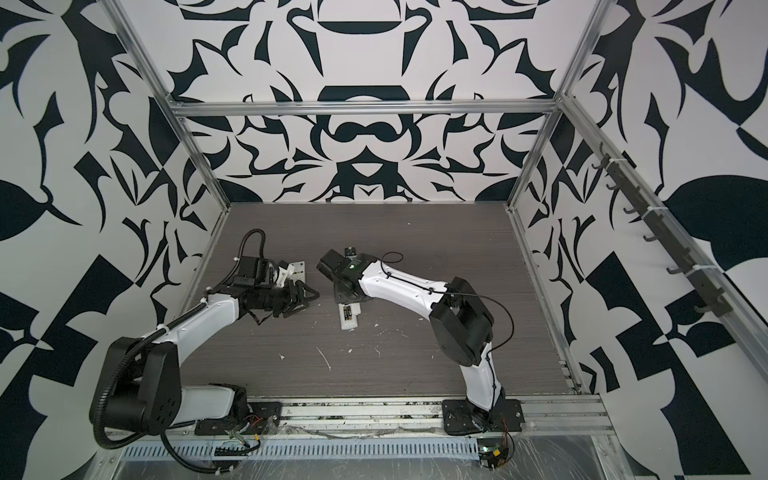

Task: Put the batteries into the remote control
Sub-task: 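Carry the cover with the right gripper over the remote's battery compartment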

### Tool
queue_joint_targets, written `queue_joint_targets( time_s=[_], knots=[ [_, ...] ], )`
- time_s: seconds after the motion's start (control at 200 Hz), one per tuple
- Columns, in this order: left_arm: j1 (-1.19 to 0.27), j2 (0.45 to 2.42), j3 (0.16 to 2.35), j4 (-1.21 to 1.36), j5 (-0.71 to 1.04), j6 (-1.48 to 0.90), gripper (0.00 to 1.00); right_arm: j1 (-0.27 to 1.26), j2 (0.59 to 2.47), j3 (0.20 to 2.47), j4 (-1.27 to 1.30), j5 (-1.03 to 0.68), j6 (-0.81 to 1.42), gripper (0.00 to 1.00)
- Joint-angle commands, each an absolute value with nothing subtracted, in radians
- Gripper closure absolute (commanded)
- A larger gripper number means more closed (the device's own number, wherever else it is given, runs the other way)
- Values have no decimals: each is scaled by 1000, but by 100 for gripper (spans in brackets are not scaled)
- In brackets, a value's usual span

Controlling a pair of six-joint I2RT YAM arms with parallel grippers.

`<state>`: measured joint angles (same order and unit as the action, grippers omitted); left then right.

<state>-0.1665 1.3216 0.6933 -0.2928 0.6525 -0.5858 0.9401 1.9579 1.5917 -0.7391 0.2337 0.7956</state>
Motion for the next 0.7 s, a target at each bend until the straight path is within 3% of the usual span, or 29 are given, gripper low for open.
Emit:
queue_joint_targets(
  time_s=[0.0, 0.7],
  knots=[
    [-144, 1282, 671, -365, 675, -561, 39, 964, 1952, 1580, -655, 323, 850, 98],
    [-126, 1182, 643, -395, 664, -586, 39, 1015, 2034, 1614, -659, 409, 872, 99]
  ],
)
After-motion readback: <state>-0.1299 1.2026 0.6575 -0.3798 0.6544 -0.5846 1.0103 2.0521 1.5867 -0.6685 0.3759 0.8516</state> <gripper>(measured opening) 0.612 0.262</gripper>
